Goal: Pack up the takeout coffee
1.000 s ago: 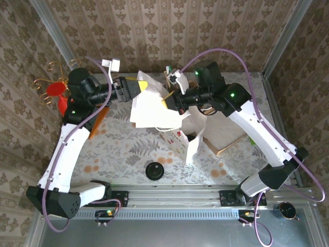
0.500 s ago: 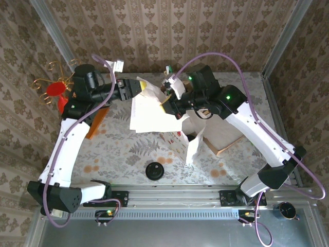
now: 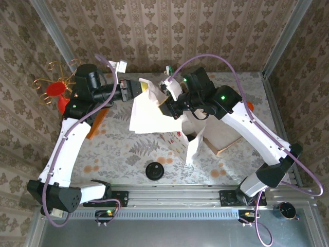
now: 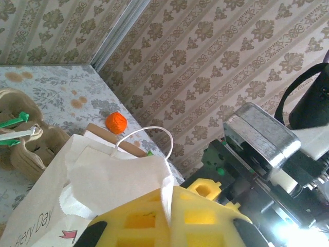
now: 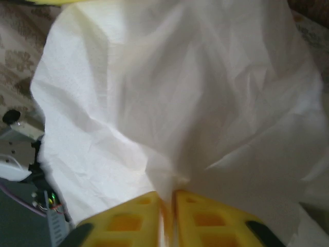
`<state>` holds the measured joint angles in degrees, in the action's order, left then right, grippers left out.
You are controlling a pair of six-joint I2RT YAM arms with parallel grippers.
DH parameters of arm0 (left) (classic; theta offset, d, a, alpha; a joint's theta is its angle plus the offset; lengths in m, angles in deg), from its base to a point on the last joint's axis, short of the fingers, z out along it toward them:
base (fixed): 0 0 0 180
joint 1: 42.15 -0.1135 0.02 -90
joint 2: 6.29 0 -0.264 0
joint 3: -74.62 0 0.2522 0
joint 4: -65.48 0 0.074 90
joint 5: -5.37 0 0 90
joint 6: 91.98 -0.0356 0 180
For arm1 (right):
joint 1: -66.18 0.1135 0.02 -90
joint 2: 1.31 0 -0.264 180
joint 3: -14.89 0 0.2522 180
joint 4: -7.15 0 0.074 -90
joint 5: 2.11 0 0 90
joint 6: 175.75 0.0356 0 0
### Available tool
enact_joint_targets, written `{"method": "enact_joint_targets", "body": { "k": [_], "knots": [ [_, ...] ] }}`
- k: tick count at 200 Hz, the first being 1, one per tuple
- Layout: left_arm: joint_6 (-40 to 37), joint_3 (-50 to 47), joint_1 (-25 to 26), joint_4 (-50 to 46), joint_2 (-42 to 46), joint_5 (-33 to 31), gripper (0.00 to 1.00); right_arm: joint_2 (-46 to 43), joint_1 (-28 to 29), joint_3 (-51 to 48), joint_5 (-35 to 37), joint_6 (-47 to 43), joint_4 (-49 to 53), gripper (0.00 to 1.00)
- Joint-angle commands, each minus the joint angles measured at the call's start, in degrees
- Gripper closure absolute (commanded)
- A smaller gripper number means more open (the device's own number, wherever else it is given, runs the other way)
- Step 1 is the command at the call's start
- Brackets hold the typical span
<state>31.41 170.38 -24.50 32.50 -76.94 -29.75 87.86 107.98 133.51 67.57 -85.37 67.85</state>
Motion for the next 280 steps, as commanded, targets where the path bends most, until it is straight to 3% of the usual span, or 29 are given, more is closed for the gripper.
{"method": "enact_joint_targets", "body": {
  "k": [1,38,80,126,176,280],
  "knots": [
    [0.87,0.40,0.19,2.62,1.81,1.73,1.00,-0.16,0.27,1.55,1.46,0.56,-0.33,0.66],
    [3.95,1.15,-0.04,7.51,2.39,2.99,1.00,-2.92,-1.87,0.89,0.02,3.84,-2.66,0.33],
    [6.31,2.71,-0.52,10.91,2.62,6.05,1.00,-8.56,-10.39,-3.49,-9.05,12.42,-8.52,0.00],
    [12.88,4.49,-1.69,18.82,2.10,9.83,1.00,-12.62,-19.87,-10.64,-20.68,21.81,-18.55,0.00],
    [23.10,5.73,-1.06,30.19,1.53,12.70,1.00,-9.81,-20.04,-13.04,-32.22,26.05,-23.95,0.00],
    [30.03,7.52,3.33,38.02,-0.01,15.05,1.00,-3.33,-17.77,-16.24,-45.43,32.30,-43.60,0.00]
  ]
}}
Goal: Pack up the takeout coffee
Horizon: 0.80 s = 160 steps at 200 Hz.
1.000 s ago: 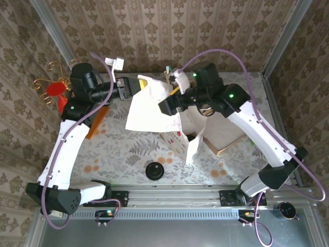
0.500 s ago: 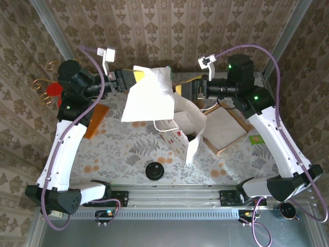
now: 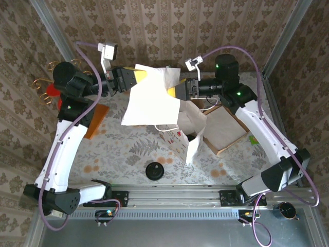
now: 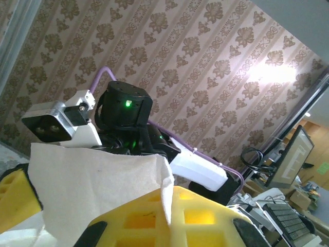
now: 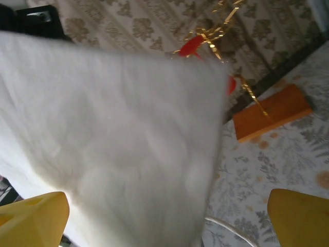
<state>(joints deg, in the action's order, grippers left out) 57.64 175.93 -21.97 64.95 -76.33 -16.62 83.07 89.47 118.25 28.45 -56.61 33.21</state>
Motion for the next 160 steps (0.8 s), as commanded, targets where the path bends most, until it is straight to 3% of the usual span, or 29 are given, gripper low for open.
{"method": "enact_joint_targets", "body": {
  "k": [1,38,65,85,103,160],
  "knots": [
    [3.87,1.95,0.81,5.57,-0.62,1.89,1.00,1.47,0.81,-1.00,-6.48,3.81,-9.30,0.00],
    [1.89,0.98,-0.01,3.70,-0.49,1.41,1.00,1.95,4.53,-0.41,-10.84,6.90,-14.78,0.00],
    [0.41,-1.16,-4.22,2.35,0.85,0.16,1.00,0.13,4.32,-2.08,-10.21,7.13,-14.84,0.01],
    [-5.93,-1.38,-7.00,-6.47,2.55,-2.16,1.00,-2.01,3.73,-3.92,-8.64,8.03,-15.21,0.05],
    [-13.23,-0.47,-7.09,-15.06,3.50,-4.17,1.00,-3.40,3.78,-4.87,-5.98,8.03,-14.12,0.12],
    [-10.18,-2.80,-7.09,-11.04,4.00,-2.91,1.00,-3.43,4.39,-6.39,-2.16,13.98,-20.90,0.63]
  ]
}}
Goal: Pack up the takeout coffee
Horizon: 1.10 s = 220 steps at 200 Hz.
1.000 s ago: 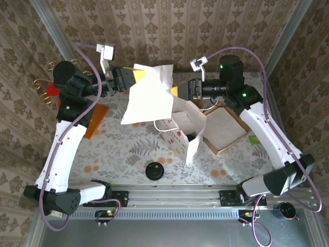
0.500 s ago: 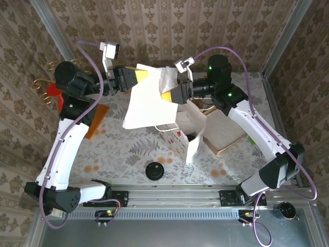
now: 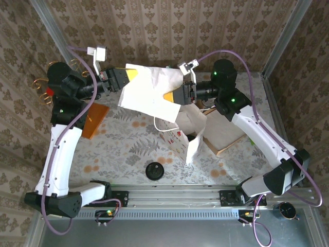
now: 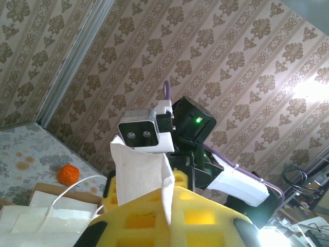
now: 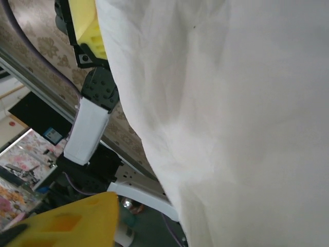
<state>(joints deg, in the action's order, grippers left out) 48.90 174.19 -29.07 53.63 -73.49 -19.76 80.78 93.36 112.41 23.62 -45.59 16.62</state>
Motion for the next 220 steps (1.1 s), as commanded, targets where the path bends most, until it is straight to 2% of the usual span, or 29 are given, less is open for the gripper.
{"method": "enact_joint_targets", "body": {
  "k": [1,26,73,80,84,101,110,123,141,159,197,220],
  "knots": [
    [-1.37,-1.11,0.01,0.37,1.18,0.34,1.00,-1.14,0.50,-0.55,2.71,2.98,-4.27,0.64],
    [-1.71,-1.88,-0.86,-1.19,1.62,-0.34,1.00,-1.09,0.70,-0.18,3.92,2.95,-3.82,1.00],
    [-6.60,-3.12,-4.20,-8.63,2.80,-3.23,0.98,-1.93,0.03,2.90,6.54,-1.70,7.89,1.00],
    [-9.80,-2.74,-4.67,-12.47,3.25,-4.44,0.91,-1.93,-0.11,3.82,6.85,-2.69,10.33,1.00],
    [-12.31,-2.32,-4.87,-15.50,3.57,-5.50,0.83,-1.93,-0.26,4.23,6.95,-3.14,11.41,1.00],
    [-24.62,-0.16,-5.17,-30.43,5.43,-14.72,0.33,-1.93,-0.67,5.81,8.03,-4.78,15.81,1.00],
    [-29.35,-0.21,-5.20,-34.40,6.80,-18.94,0.16,-1.93,-0.88,6.80,8.42,-5.37,17.78,1.00],
    [-33.65,-1.54,-5.17,-36.41,9.19,-23.65,0.01,-1.93,-1.07,8.84,9.05,-6.50,21.22,1.00],
    [-38.34,-1.96,-4.34,-36.69,11.47,-27.49,0.00,-0.48,-1.14,12.75,9.83,-7.79,26.62,1.00],
    [-43.29,-1.04,0.37,-35.97,12.78,-32.17,0.00,2.38,-1.12,18.11,10.86,-9.16,33.99,1.00],
    [-64.43,2.76,22.79,-39.00,11.84,-51.70,0.00,6.22,-0.87,24.86,12.62,-11.52,43.22,1.00],
    [-72.18,5.83,30.13,-40.76,7.92,-57.59,0.00,7.29,0.35,26.74,13.03,-12.35,45.31,1.00]
  ]
}}
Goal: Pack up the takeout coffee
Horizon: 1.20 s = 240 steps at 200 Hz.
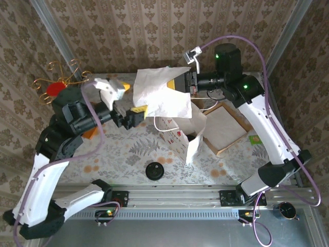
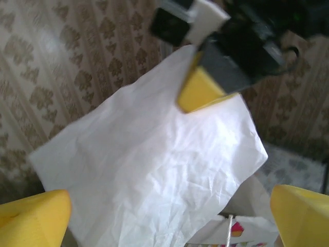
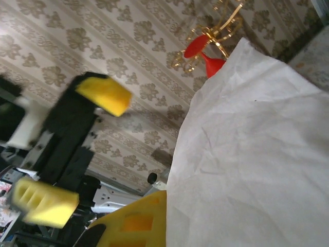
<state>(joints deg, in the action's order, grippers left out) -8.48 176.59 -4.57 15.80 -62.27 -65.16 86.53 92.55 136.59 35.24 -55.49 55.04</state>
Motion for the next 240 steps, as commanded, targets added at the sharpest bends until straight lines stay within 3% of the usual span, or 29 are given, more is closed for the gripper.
{"method": "enact_joint_targets", "body": {
  "k": [1,45,105,133,170,187,240],
  "knots": [
    [-14.92,3.62,5.82,-3.01,-3.49,-12.27,0.00,1.64,1.24,2.60,1.36,-2.47,6.94,1.00],
    [-22.34,6.63,12.35,-3.88,-10.37,-17.28,0.00,2.17,3.37,5.37,1.59,-3.66,9.30,1.00],
    [-24.52,4.81,12.66,-0.24,-14.02,-21.53,0.00,0.57,4.04,5.98,0.11,-4.42,10.40,1.00],
    [-24.48,4.44,12.02,-2.13,-14.61,-19.90,0.01,-0.20,3.95,5.79,-0.27,-4.73,10.52,1.00],
    [-22.33,1.70,9.22,-2.73,-12.98,-15.97,0.13,-0.62,3.78,5.71,-1.04,-3.80,9.80,1.00],
    [-21.39,0.29,8.14,-2.00,-12.03,-15.07,0.24,-0.67,3.78,5.58,-1.58,-3.45,9.34,1.00],
    [-19.12,-0.92,6.28,-2.19,-10.90,-13.44,0.36,-1.68,3.69,4.54,-1.67,-2.51,8.19,1.00]
  ]
}}
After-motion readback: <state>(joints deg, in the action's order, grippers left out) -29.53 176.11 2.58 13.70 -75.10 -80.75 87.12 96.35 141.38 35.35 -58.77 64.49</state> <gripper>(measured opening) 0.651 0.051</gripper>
